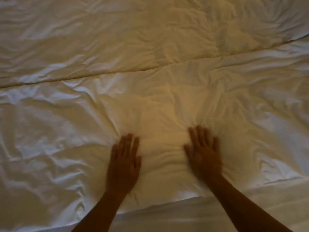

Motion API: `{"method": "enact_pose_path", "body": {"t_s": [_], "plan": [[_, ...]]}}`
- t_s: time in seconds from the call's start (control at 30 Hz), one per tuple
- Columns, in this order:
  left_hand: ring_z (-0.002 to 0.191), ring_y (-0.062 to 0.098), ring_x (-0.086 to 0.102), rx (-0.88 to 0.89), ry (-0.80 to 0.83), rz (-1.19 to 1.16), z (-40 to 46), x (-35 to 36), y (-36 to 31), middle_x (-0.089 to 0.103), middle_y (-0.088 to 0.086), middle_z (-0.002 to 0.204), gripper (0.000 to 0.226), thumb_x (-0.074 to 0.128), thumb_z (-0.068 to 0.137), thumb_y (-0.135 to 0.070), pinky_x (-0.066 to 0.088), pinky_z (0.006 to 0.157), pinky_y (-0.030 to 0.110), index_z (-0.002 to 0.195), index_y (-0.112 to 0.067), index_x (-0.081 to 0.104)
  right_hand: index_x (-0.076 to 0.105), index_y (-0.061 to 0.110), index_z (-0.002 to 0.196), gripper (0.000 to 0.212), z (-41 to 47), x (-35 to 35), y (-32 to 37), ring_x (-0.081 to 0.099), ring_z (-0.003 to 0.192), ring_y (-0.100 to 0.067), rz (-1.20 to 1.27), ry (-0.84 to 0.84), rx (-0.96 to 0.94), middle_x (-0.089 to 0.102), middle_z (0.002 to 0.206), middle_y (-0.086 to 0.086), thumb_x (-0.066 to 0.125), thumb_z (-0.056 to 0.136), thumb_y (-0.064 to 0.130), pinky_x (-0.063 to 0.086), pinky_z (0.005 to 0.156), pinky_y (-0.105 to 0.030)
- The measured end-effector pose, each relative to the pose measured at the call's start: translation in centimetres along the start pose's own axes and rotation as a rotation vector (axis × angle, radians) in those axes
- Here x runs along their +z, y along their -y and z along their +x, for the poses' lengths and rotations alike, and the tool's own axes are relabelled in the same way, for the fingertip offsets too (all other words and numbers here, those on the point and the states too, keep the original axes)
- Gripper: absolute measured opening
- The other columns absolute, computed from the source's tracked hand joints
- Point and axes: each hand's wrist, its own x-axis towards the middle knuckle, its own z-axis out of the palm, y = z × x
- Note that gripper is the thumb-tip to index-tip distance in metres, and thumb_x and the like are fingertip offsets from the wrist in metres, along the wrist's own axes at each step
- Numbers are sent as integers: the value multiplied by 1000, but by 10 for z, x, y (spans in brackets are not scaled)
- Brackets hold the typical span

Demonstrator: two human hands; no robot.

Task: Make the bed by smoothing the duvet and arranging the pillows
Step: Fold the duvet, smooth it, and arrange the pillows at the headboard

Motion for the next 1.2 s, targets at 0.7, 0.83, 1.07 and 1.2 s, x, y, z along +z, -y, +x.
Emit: {"method": "enact_pose_path", "body": {"t_s": [0.7,0.83,1.07,1.2], "plan": [[143,41,33,-142,244,-177,-114,-61,-61,31,21,157,69,7,103,-48,34,108,61,147,-12,45,17,27,158,71,-158,-76,-35,-3,154,-20,327,46,294,7,166,-1,7,97,61,-4,122,-48],[143,38,33,-92,194,-260,-75,-104,-115,28,18,158,73,2,102,-52,29,111,57,147,-15,45,20,25,158,66,-152,-141,-61,-3,153,-17,396,-46,363,8,166,0,18,99,56,-5,123,-46],[153,23,7,60,70,-445,7,-149,-213,8,6,165,76,3,92,-56,6,120,40,154,-23,31,26,22,156,76,-103,-214,-152,1,153,-15,316,-198,349,15,165,-1,11,94,62,-8,121,-43],[153,20,6,111,25,-465,47,-152,-267,8,5,165,72,4,94,-54,5,121,37,155,-23,26,27,25,156,72,-61,-226,-187,0,153,-13,276,-209,267,15,166,1,13,95,60,-9,122,-41]]}}
